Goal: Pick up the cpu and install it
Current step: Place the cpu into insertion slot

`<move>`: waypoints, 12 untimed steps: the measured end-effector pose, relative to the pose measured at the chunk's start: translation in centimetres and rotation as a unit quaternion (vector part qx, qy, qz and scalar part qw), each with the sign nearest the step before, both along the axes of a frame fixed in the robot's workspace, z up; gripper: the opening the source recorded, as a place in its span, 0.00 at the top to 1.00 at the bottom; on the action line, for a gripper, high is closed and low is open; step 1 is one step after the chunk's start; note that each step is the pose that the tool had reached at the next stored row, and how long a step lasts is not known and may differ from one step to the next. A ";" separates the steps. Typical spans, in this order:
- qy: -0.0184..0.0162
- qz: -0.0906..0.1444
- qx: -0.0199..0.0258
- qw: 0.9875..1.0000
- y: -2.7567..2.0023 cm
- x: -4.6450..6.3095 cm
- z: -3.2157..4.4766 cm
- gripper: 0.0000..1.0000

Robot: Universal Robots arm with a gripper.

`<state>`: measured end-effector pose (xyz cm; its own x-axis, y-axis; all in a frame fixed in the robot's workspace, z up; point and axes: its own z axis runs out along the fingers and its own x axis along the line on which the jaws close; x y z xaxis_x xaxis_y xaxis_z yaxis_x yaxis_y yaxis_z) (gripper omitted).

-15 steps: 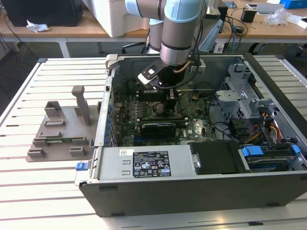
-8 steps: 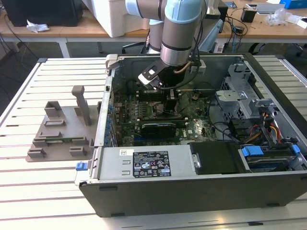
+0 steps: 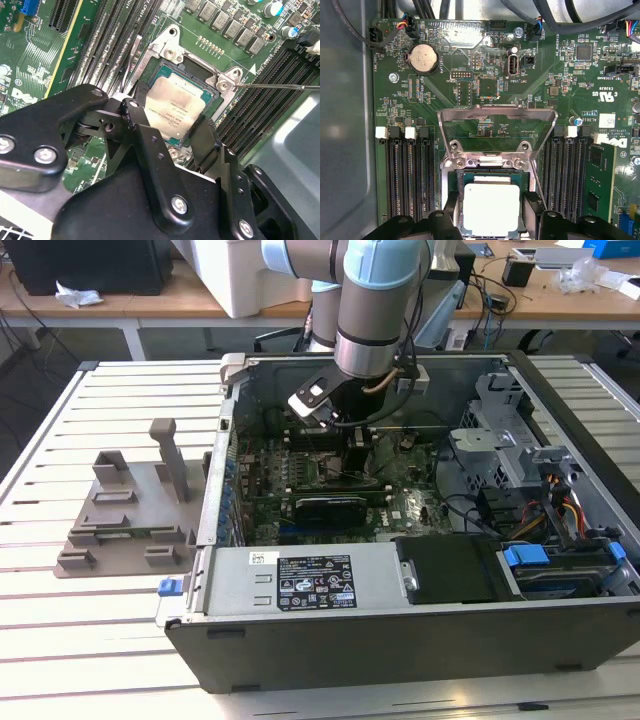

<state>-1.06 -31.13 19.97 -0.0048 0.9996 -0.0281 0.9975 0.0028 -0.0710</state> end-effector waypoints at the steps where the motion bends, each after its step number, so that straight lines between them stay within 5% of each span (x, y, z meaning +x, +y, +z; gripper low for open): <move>1: 0.000 0.000 0.000 1.000 0.08 0.0 0.01 0.39; 12: 0.000 0.017 0.000 1.000 0.37 0.1 0.02 0.39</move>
